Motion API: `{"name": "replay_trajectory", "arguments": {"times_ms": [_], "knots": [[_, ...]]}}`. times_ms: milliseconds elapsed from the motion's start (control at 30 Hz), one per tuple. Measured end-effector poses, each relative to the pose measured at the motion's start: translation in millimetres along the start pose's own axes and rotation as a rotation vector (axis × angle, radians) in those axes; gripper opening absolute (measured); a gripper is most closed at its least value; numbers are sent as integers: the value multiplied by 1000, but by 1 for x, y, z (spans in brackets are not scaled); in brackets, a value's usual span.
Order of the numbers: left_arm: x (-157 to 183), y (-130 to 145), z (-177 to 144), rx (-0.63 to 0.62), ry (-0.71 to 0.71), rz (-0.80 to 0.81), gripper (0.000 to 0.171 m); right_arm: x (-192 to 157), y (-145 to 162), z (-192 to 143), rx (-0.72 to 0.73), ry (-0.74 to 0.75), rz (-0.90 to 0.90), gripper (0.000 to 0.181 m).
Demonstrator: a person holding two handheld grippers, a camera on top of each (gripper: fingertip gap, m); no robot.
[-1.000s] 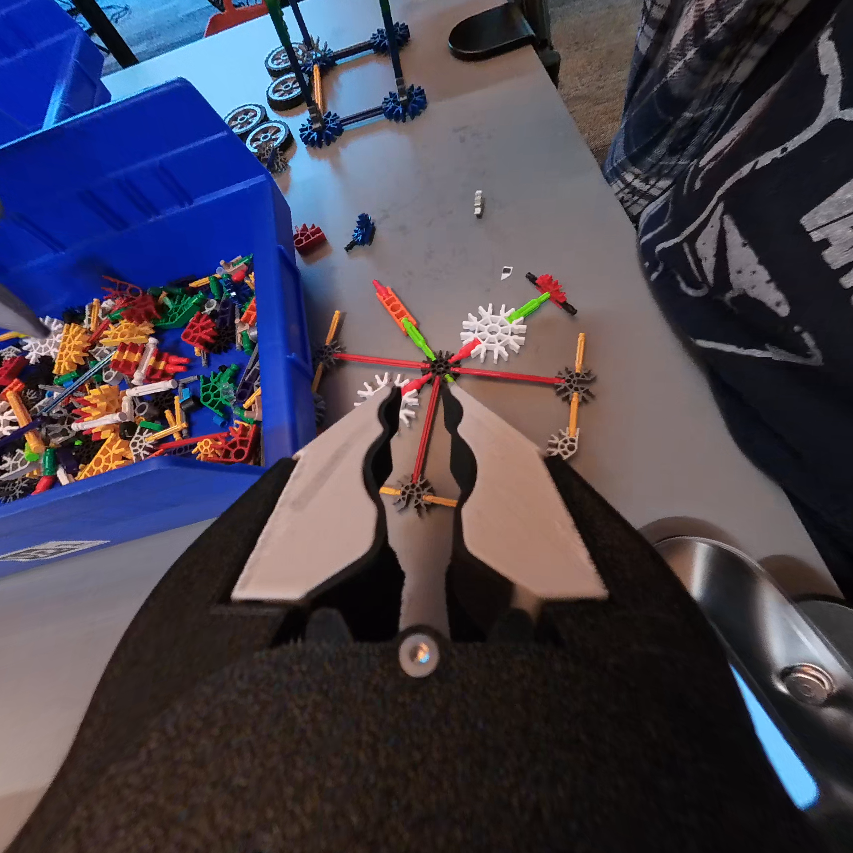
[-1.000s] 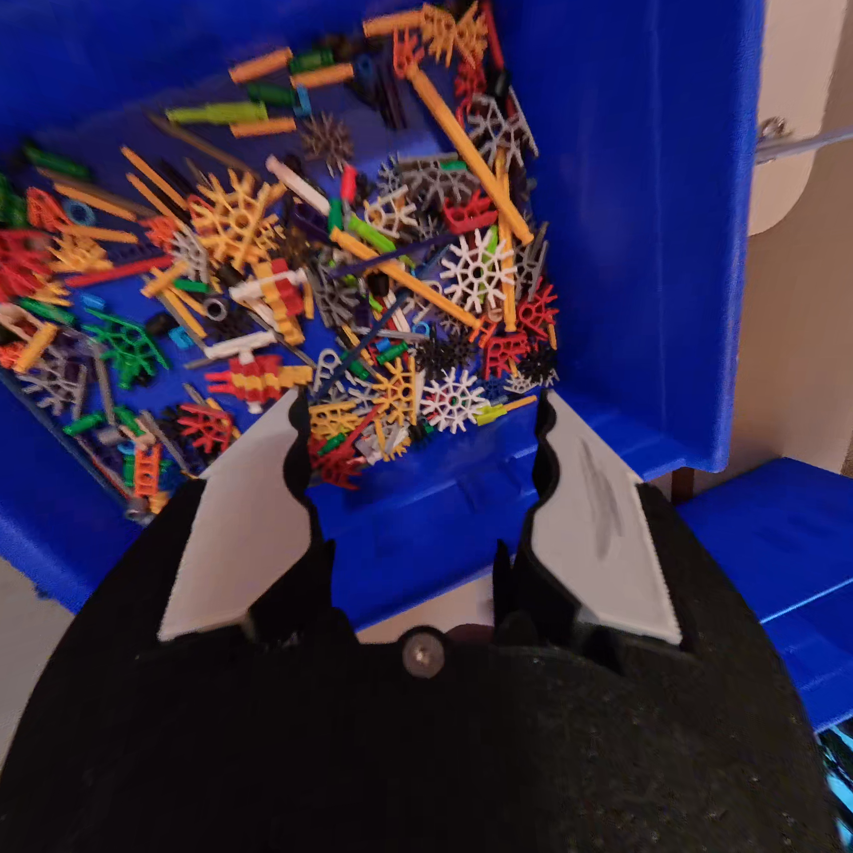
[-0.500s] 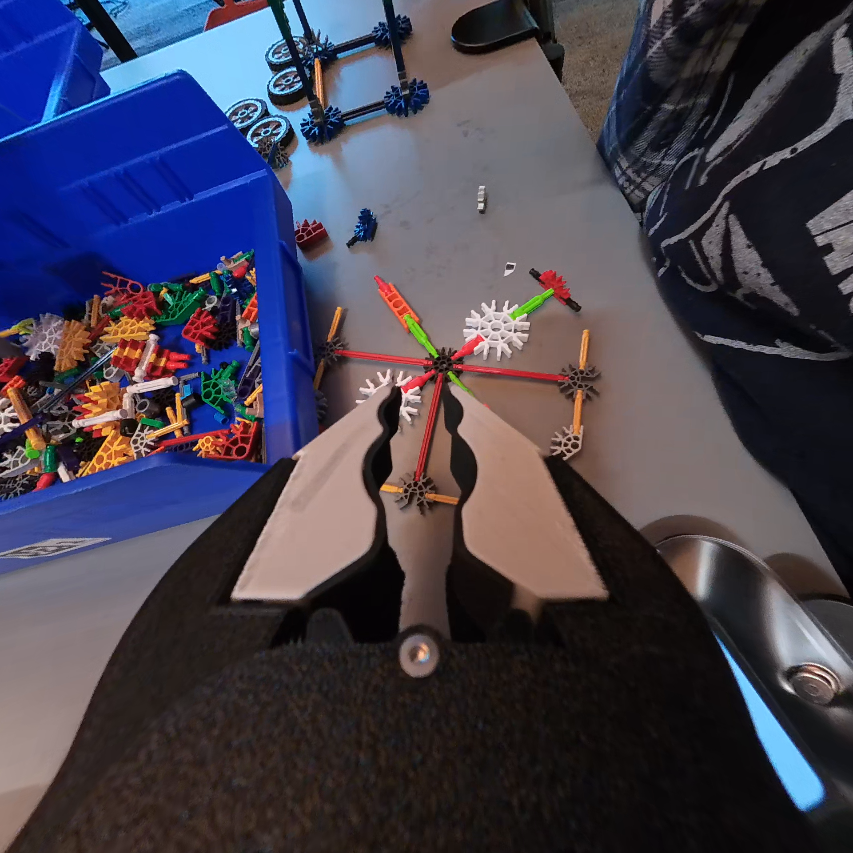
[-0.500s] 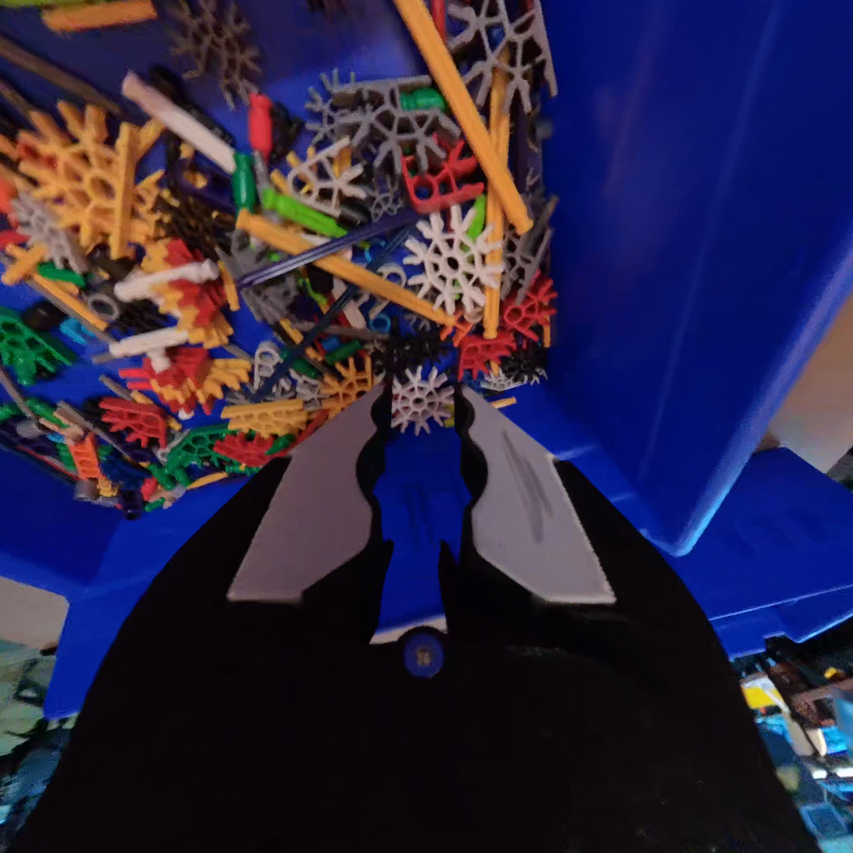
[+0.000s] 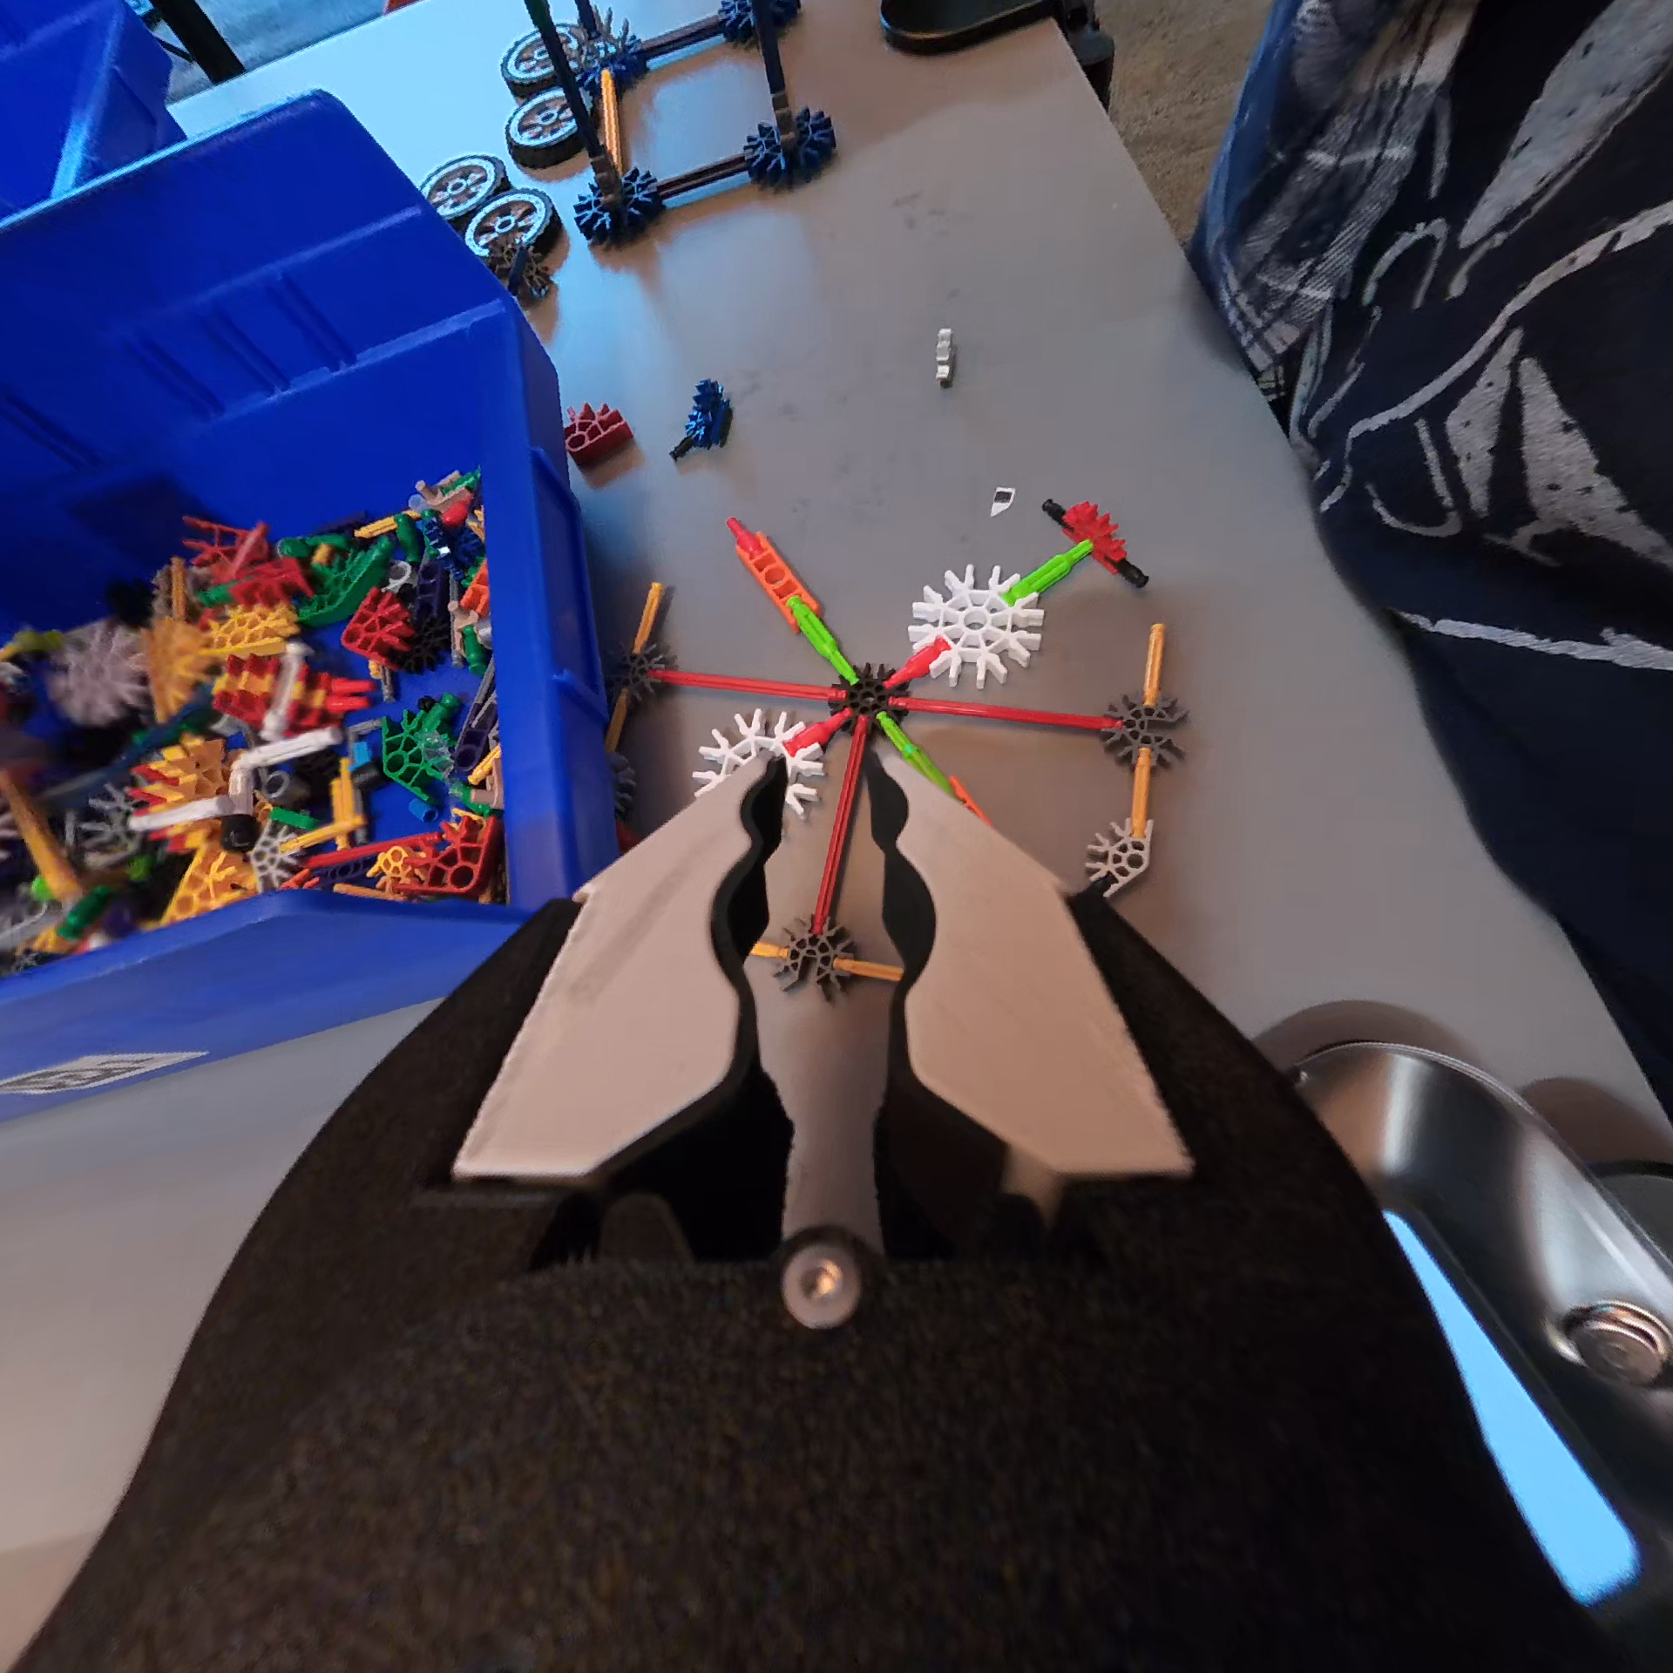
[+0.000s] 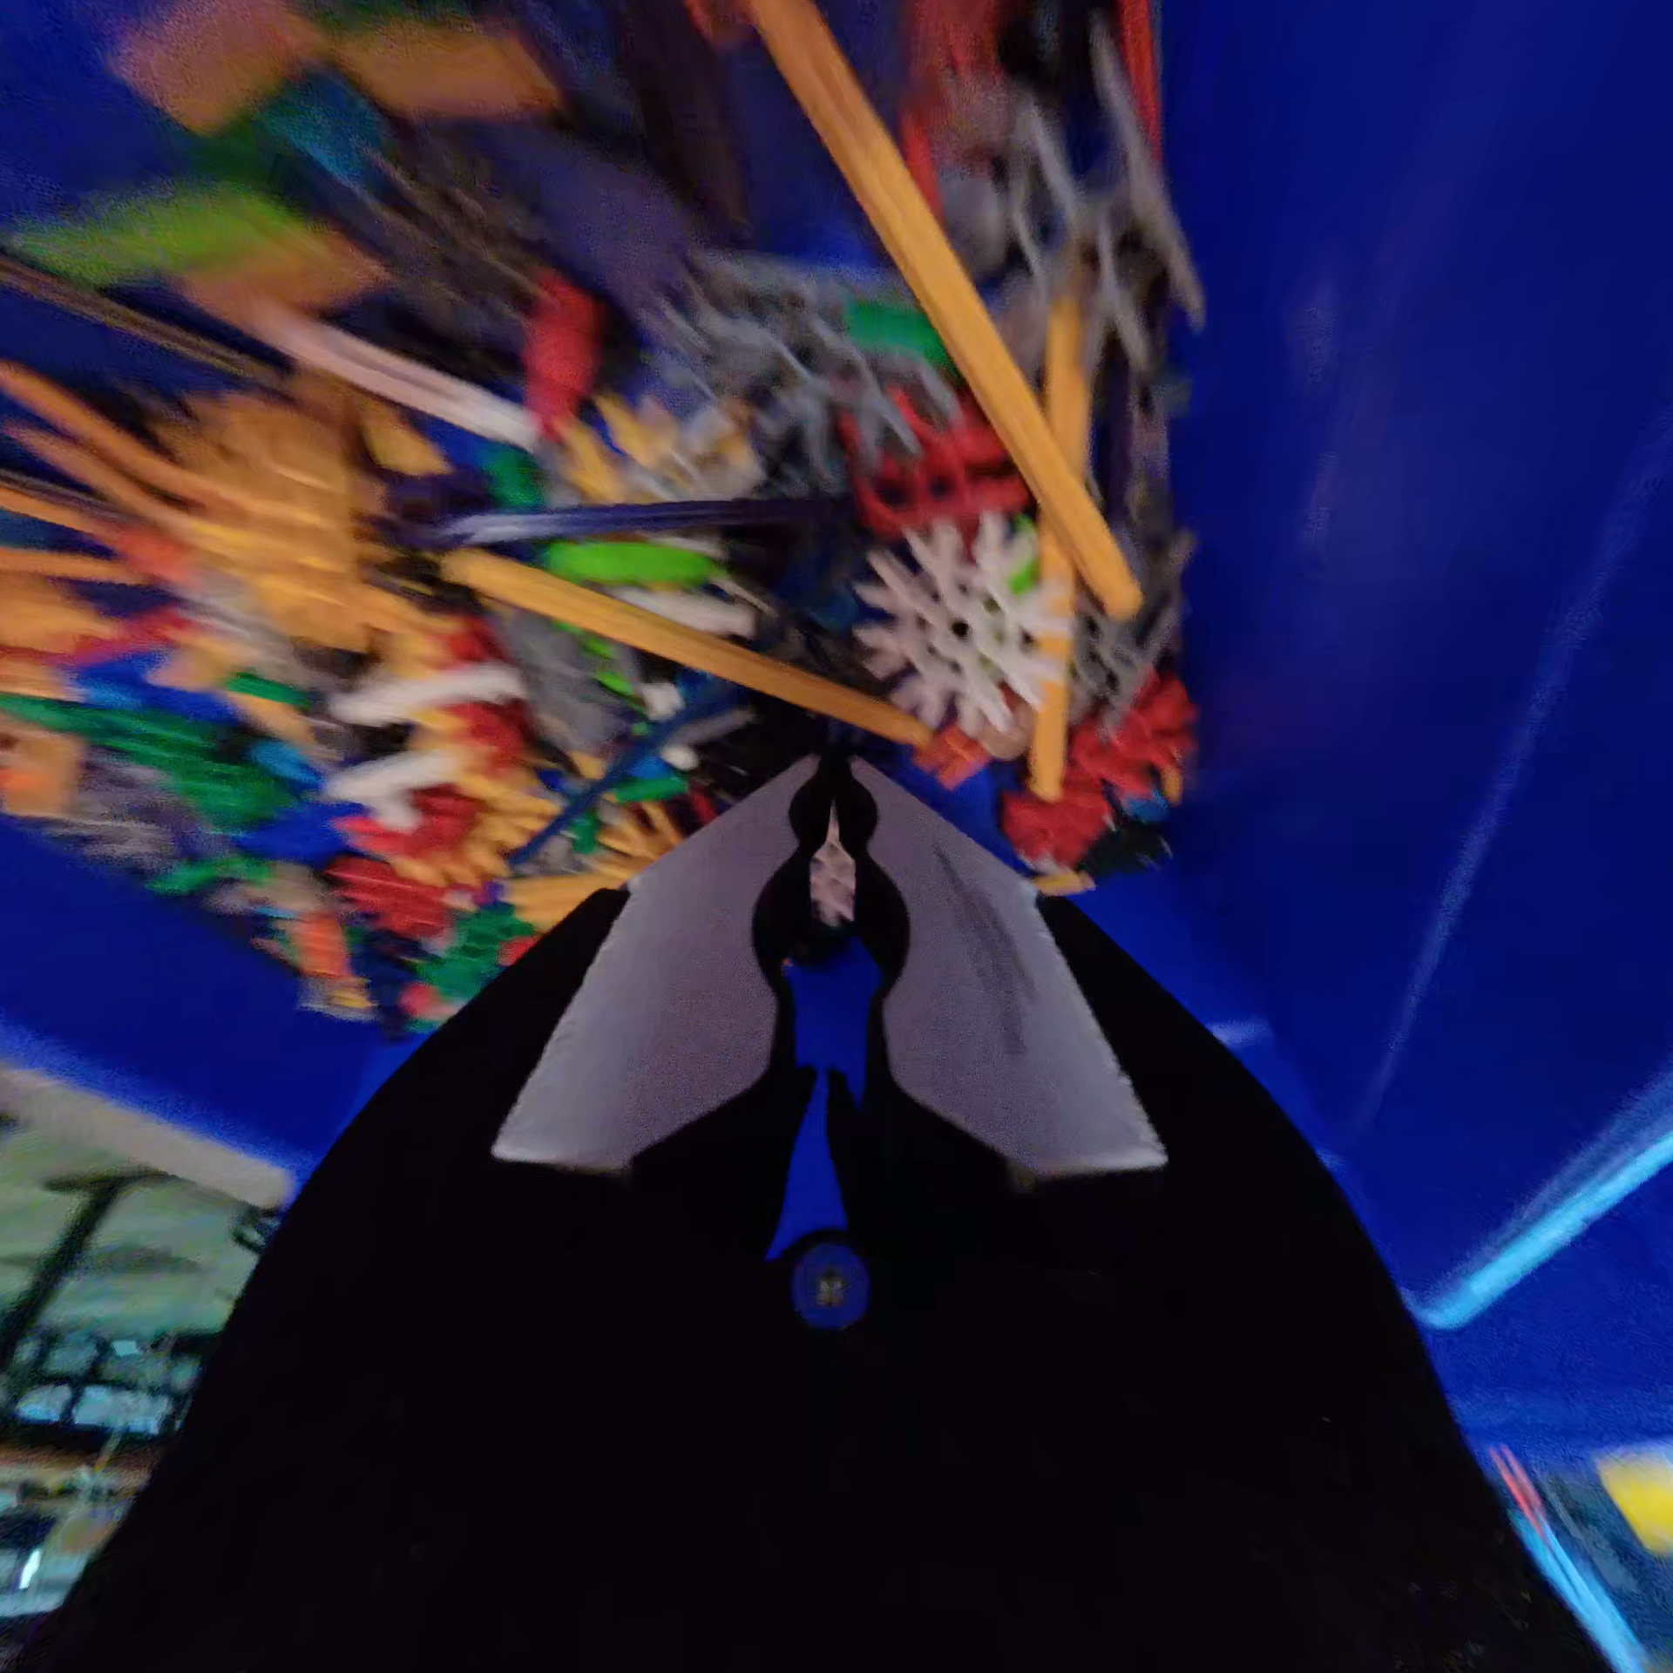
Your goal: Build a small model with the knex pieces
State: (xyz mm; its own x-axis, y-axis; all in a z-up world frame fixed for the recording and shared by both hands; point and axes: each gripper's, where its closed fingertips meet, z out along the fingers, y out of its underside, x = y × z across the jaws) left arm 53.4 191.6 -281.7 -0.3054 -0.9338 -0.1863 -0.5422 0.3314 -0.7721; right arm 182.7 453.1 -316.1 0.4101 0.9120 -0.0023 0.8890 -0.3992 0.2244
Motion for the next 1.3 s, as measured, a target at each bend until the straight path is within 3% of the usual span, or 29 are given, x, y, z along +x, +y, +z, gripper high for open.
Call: {"name": "replay_trajectory", "arguments": {"times_ms": [67, 200, 400, 733, 933, 1300], "knots": [[0, 1, 0, -1, 1, 0, 18, -3, -13, -17, 98, -23, 7, 0], [-2, 2, 0, -3, 0, -6, 18, 10, -6, -32, 112, 39, 21, 8], [-3, 3, 1, -6, 2, -3, 18, 1, 5, -16, 54, 41, -4, 15], [-4, 3, 0, -5, 2, -4, 17, 0, 1, 4, 44, 34, 41, 9], [-5, 3, 0, -5, 1, -3, 18, 7, 2, 3, 29, 75, 68, 23], [-5, 3, -1, -5, 1, -4, 18, 14, 6, 4, 18, 81, 123, 21]]}}
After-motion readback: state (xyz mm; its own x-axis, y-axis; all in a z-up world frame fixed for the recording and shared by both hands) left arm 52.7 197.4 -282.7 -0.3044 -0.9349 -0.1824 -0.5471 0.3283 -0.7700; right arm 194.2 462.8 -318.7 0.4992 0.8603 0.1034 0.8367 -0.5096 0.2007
